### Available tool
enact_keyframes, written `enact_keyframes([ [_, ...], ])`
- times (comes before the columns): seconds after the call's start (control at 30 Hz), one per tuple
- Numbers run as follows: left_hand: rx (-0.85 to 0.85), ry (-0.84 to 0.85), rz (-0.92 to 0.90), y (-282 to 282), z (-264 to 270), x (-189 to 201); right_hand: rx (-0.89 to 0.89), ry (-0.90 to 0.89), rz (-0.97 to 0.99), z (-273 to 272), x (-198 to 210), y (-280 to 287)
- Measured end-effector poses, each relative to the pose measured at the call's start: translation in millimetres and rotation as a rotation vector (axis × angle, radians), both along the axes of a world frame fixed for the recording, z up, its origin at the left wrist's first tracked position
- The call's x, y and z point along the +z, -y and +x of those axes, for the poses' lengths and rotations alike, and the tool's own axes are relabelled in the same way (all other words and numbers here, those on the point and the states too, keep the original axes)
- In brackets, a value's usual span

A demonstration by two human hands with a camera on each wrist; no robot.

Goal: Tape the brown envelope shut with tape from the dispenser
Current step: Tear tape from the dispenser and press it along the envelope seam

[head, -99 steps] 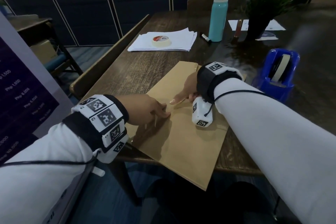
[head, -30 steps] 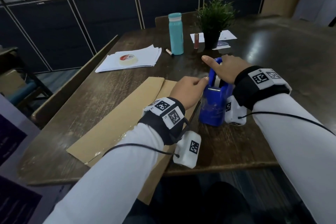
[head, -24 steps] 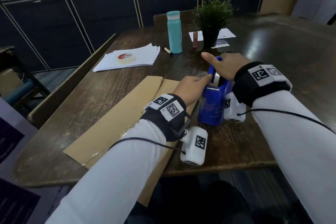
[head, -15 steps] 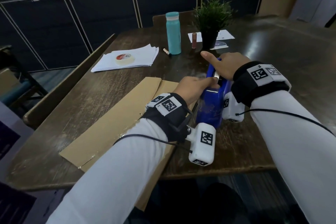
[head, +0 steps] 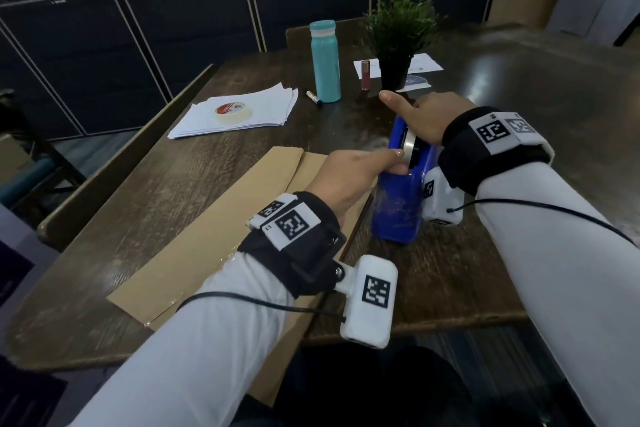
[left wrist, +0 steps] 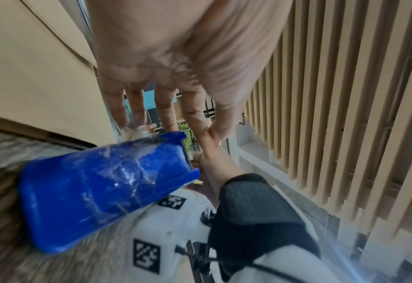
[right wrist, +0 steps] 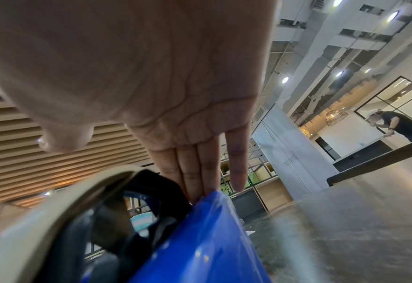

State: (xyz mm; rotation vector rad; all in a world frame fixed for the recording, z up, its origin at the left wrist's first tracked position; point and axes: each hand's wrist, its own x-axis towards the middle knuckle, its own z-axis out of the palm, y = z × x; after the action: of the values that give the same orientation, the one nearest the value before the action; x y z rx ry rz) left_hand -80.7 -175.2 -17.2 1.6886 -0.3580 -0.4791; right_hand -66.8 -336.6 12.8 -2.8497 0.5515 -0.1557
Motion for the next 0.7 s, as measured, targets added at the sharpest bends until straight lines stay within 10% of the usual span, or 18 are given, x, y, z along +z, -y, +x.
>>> enact_keyframes([
  [0.7,-0.038,-0.045,-0.038,-3,-12,-14,0.005,-0.023,-0.056,1,3,-2],
])
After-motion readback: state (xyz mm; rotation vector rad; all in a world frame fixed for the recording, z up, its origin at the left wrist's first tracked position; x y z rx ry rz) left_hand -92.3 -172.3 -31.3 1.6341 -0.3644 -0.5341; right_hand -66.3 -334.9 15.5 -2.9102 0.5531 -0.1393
